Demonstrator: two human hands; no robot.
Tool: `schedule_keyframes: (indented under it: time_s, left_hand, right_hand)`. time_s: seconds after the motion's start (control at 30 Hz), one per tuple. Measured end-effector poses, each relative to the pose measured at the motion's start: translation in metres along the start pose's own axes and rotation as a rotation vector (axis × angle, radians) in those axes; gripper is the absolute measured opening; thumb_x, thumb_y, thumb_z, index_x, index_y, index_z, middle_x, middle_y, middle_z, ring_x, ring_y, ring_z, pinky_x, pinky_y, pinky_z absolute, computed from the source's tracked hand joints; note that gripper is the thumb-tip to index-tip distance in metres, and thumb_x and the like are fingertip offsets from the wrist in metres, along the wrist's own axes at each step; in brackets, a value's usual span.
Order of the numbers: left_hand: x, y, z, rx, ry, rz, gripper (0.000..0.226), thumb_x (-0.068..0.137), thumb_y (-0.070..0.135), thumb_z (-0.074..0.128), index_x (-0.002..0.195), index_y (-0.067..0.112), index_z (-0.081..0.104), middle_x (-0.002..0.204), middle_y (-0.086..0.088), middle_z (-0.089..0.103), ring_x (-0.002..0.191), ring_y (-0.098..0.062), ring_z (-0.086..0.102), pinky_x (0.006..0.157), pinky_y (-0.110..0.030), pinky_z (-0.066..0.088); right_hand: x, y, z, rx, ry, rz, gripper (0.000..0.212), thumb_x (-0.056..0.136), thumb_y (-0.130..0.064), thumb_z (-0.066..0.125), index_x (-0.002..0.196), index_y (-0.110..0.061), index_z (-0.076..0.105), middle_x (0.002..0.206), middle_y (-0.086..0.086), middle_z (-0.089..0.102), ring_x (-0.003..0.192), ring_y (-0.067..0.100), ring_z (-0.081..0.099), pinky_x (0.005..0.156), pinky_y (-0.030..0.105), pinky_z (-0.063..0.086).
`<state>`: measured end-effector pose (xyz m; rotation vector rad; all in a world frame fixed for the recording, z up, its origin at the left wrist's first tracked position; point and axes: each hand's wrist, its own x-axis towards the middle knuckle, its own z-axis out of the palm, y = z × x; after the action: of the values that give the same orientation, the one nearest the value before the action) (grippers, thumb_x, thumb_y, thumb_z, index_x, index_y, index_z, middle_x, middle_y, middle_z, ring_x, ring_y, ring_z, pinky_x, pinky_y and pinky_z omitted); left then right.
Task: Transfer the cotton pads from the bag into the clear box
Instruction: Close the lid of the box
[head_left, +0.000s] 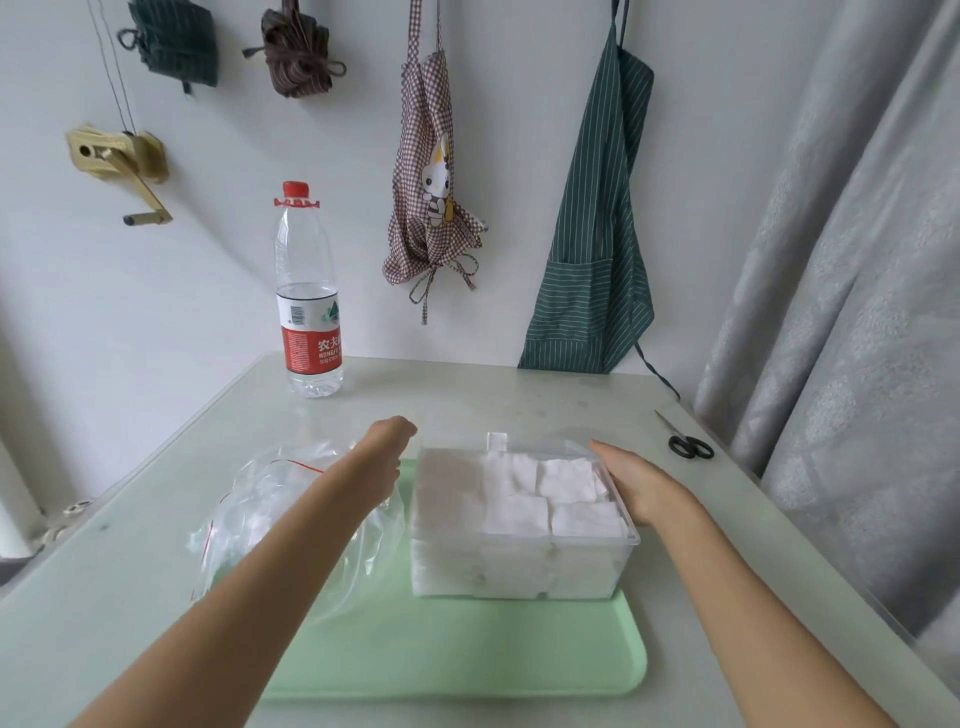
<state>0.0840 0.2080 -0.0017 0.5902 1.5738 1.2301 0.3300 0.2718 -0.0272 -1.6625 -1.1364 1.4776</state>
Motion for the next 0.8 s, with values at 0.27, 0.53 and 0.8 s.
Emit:
schedule_keyframes:
  time_s: [0.27,0.53,0.8]
  left_hand:
    - [0.025,-0.011,0.013,0.097,-0.029,-0.019,0.024,0.094,0.010,0.033,0.071,0.008,0.040,0.064,-0.006,0.038,0.053,-0.021,0.039,0.049,-0.025,0.031]
    - [0.027,-0.004,0.019,-0.206,-0.128,0.110,0.019,0.095,0.011,0.031,0.098,0.010,0.050,0.107,-0.003,0.060,0.089,-0.019,0.057,0.070,-0.028,0.040]
    - [0.000,0.024,0.010,-0.157,-0.248,0.402,0.047,0.096,0.052,0.029,0.118,0.019,0.055,0.118,0.002,0.061,0.110,-0.016,0.056,0.104,-0.037,0.033]
  right_hand:
    - [-0.004,-0.002,0.000,0.109,-0.099,-0.018,0.023,0.091,-0.019,0.050,0.071,-0.010,0.054,0.063,0.005,0.052,0.052,0.020,0.051,0.053,0.027,0.045]
    - [0.001,-0.004,-0.006,0.330,-0.151,-0.161,0.026,0.095,-0.027,0.047,0.106,-0.010,0.063,0.106,0.005,0.065,0.081,0.021,0.060,0.066,0.030,0.050]
    - [-0.026,-0.041,-0.009,0.367,-0.115,-0.563,0.048,0.093,-0.058,0.036,0.125,-0.027,0.055,0.118,-0.004,0.065,0.114,0.011,0.057,0.107,0.037,0.036]
